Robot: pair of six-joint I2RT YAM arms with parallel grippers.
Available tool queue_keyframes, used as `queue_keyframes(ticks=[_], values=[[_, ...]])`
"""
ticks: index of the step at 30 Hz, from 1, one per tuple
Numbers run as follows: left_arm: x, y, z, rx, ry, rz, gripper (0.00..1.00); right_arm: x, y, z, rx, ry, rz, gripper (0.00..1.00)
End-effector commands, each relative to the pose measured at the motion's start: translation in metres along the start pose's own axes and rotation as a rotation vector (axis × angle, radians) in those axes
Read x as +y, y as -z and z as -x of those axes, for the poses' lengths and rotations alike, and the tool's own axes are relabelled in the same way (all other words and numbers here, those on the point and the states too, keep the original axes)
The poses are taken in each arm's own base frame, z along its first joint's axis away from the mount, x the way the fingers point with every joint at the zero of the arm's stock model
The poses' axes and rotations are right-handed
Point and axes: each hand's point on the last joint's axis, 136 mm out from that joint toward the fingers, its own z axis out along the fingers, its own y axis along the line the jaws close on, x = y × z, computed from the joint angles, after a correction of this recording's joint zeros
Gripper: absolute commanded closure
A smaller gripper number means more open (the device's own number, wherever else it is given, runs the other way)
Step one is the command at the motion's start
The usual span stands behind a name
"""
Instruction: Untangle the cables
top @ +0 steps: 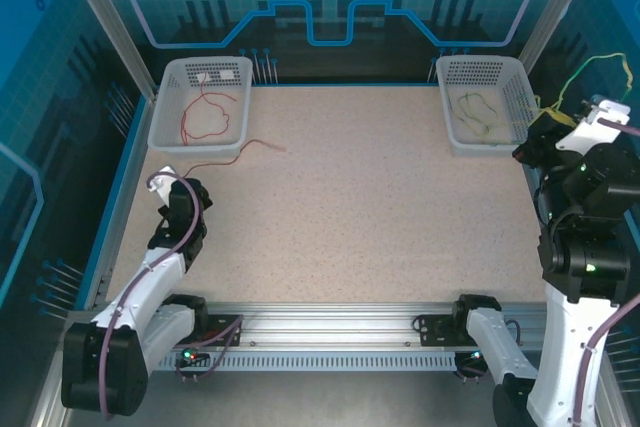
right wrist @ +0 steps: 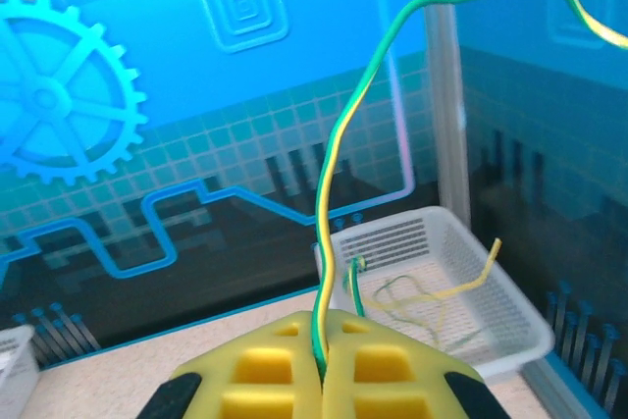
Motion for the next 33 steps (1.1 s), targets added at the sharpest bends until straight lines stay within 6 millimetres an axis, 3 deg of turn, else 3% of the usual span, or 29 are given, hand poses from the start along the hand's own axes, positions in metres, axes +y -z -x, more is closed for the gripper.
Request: queue_keyframes(ticks=[1,4,8,12,15,21,27,33], values=[[-0.048,0.023,0.031,-0.036,-0.011,-0.203,1.00,0.024,-0.018,-0.015,0.041,-0.051,0.152,1.00],[-0.074,0.042,0.031,0.016,-0.035,-0.338,1.00,0.031,-0.026,-0.029,0.064,-0.055,0.190,1.00],[-0.088,0.070,0.036,0.046,-0.067,-0.398,1.00,0.037,-0.028,-0.041,0.065,-0.044,0.215,1.00],[-0.116,0.107,0.063,-0.041,-0.119,-0.536,1.00,0.045,-0.035,-0.060,0.104,-0.026,0.235,1.00],[-0.131,0.123,0.090,-0.094,-0.116,-0.595,1.00,0.055,-0.043,-0.079,0.136,-0.023,0.272,1.00],[-0.165,0.134,0.138,-0.208,-0.144,-0.657,1.00,0.081,-0.060,-0.128,0.204,0.025,0.322,1.00],[-0.182,0.133,0.192,-0.375,-0.229,-0.570,1.00,0.108,-0.068,-0.181,0.293,0.076,0.387,1.00],[-0.200,0.127,0.243,-0.426,-0.284,-0.528,1.00,0.116,-0.077,-0.222,0.365,0.092,0.396,1.00]])
